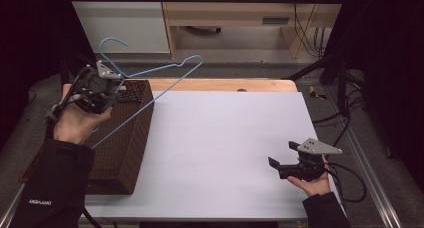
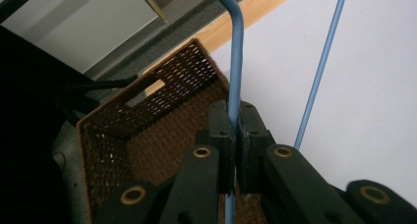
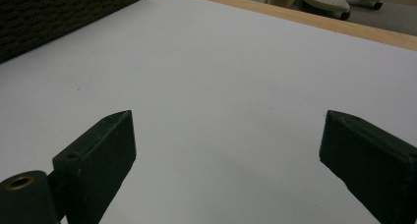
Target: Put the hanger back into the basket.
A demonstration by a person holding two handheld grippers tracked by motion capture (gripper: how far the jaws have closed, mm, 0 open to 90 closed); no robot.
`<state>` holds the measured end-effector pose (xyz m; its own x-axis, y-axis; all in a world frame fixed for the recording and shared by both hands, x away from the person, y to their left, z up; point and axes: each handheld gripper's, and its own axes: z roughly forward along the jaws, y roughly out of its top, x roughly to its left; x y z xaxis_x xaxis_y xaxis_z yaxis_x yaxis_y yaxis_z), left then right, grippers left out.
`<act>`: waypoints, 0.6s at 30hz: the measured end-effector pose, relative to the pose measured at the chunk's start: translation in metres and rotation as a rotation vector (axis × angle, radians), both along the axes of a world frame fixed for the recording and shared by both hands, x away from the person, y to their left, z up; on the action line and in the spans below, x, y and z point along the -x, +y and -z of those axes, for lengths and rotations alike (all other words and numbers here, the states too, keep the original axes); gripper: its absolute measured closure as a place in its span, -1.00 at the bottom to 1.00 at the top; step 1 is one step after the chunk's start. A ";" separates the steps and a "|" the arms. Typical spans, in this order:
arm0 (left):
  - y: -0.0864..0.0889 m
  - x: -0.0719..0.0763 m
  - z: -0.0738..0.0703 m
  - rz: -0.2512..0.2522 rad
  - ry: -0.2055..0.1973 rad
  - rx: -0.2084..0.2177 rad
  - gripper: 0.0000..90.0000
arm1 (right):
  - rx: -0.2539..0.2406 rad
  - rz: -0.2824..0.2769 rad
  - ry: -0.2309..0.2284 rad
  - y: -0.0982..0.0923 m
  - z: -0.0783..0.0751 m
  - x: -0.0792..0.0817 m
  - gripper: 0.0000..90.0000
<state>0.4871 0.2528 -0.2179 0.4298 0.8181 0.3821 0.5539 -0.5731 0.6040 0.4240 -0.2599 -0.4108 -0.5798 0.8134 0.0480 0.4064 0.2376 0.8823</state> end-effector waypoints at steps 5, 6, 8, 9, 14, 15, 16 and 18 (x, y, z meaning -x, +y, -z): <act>0.020 0.000 0.003 -0.037 0.003 0.006 0.94 | 0.011 -0.007 0.008 0.001 0.002 -0.001 -0.83; 0.024 0.000 0.004 -0.044 0.004 0.008 0.94 | 0.011 -0.006 0.012 0.001 0.002 -0.001 -0.83; 0.032 -0.001 0.007 -0.063 0.008 0.010 0.94 | 0.011 -0.006 0.012 0.001 0.002 -0.001 -0.83; 0.037 -0.002 0.008 -0.072 0.010 0.008 0.94 | 0.011 -0.006 0.012 0.001 0.002 -0.001 -0.83; 0.058 -0.002 0.015 -0.128 0.019 -0.006 0.94 | 0.010 -0.003 0.012 0.000 0.002 -0.001 -0.83; 0.062 -0.002 0.016 -0.140 0.017 -0.011 0.94 | 0.013 -0.006 0.012 0.000 0.002 -0.001 -0.83; 0.067 -0.002 0.017 -0.150 0.018 -0.014 0.94 | 0.015 -0.006 0.012 0.000 0.002 -0.001 -0.83; 0.075 -0.002 0.020 -0.171 0.019 -0.025 0.94 | 0.015 -0.005 0.013 0.001 0.003 -0.002 -0.84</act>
